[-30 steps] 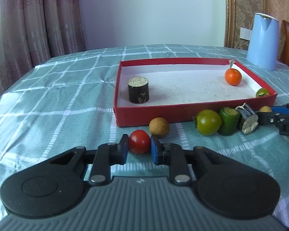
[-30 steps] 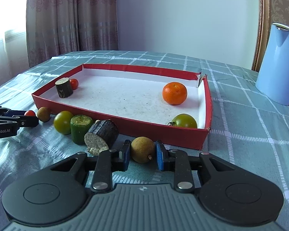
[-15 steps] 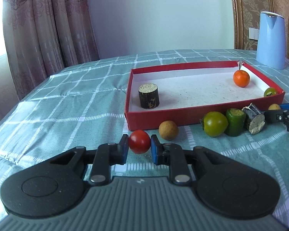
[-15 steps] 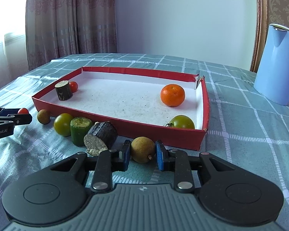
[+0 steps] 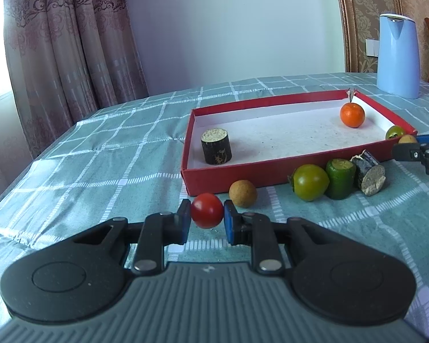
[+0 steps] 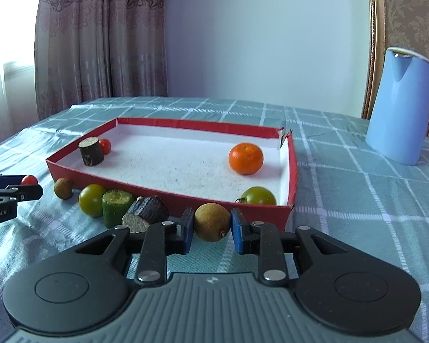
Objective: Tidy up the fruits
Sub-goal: 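Grasp the red cherry tomato with the left gripper while the right gripper grasps the brown kiwi, then lower the cherry tomato and kiwi into the tray and open both grippers, then withdraw both grippers from the tray toward the longan and eggplant slice, then grasp the brown longan with the left gripper while the right gripper grasps the eggplant slice, then carry the longan and eggplant slice into the tray and open both grippers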
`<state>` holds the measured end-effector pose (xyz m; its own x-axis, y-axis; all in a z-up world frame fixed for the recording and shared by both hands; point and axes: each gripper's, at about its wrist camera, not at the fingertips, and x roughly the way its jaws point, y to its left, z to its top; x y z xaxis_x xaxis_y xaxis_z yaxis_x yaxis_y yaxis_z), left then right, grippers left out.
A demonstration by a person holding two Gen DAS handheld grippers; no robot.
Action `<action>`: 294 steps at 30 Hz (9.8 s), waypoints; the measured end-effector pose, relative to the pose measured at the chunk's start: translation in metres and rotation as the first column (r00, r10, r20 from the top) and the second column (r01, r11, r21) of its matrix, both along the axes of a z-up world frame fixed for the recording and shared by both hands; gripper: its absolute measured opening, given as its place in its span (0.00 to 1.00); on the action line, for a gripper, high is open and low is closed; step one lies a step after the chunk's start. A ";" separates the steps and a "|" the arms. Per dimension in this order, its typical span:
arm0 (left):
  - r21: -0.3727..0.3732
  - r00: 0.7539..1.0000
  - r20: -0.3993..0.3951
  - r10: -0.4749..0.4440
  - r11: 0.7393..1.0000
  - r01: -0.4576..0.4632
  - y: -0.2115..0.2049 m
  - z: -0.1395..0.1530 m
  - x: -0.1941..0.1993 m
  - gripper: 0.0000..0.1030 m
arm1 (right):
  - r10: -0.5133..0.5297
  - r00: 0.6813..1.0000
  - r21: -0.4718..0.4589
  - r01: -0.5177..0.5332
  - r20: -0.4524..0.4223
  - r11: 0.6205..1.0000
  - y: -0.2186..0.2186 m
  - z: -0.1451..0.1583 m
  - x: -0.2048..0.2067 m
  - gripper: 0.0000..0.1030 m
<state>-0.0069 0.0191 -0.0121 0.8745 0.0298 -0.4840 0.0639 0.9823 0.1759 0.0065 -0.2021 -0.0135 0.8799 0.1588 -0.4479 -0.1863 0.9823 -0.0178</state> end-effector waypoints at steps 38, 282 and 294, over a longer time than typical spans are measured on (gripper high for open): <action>-0.059 0.993 -0.111 -0.035 0.998 0.029 -0.053 0.013 0.135 0.21 | -0.036 0.991 -0.017 0.034 -0.131 0.999 0.034 0.011 0.115 0.26; -0.086 0.991 -0.127 0.049 0.995 -0.060 -0.040 0.009 0.183 0.39 | -0.003 0.986 -0.042 -0.004 -0.165 0.999 0.064 0.005 0.150 0.39; -0.107 0.997 -0.043 0.056 0.992 -0.060 -0.036 0.019 0.170 0.75 | -0.019 0.989 -0.016 0.017 -0.149 1.000 0.059 0.004 0.149 0.43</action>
<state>0.1632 -0.0166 0.0066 0.8527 0.0254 -0.5217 0.0109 0.9977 0.0664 0.1553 -0.1430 -0.0094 0.8060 0.1363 -0.5760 -0.1705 0.9853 -0.0054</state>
